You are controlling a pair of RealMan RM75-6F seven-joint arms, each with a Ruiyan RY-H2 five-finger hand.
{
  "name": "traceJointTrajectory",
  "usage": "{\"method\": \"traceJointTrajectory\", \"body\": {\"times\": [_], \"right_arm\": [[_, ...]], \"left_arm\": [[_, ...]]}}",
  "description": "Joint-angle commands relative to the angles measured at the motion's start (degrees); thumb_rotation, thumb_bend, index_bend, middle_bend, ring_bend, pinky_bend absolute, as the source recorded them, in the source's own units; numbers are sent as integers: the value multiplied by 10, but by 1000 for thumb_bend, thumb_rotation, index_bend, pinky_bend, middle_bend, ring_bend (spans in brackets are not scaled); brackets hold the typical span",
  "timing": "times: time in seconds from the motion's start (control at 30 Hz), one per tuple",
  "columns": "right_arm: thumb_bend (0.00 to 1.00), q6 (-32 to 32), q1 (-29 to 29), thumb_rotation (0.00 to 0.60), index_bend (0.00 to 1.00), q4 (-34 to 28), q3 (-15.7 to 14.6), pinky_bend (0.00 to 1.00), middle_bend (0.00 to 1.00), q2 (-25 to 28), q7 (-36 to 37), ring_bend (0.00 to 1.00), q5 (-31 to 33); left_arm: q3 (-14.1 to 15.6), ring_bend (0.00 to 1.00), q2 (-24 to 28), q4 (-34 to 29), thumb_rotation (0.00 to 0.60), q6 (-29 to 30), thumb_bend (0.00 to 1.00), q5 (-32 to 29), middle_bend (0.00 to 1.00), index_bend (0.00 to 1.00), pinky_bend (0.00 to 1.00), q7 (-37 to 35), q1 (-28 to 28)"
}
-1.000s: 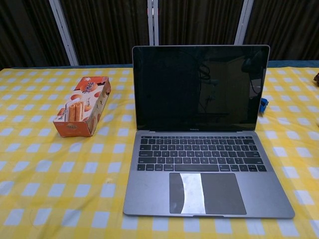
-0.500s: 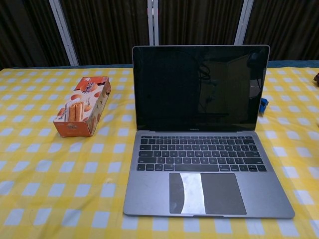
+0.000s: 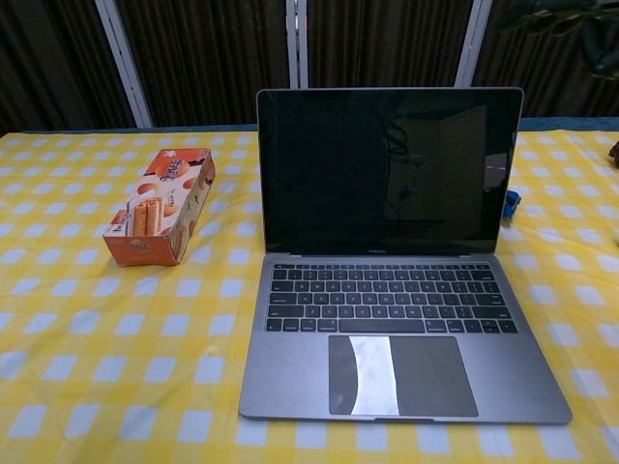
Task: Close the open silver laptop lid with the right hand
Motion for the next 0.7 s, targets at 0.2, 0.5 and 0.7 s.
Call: {"method": "traceJointTrajectory", "body": {"times": [0.2, 0.5, 0.7], "right_arm": [[1000, -80, 130, 600, 43, 106, 10, 0, 83, -86, -41, 0, 173], [1000, -88, 180, 600, 150, 120, -21, 131, 251, -103, -65, 129, 270], [1000, -87, 188, 600, 202, 117, -29, 213, 314, -105, -55, 199, 286]], "left_arm": [[-8, 0, 0, 6, 600, -13, 0, -27, 0, 0, 0, -6, -6], [-9, 0, -4, 11, 600, -20, 0, -39, 0, 0, 0, -3, -10], [-8, 0, -5, 11, 600, -20, 0, -39, 0, 0, 0, 0, -11]]}}
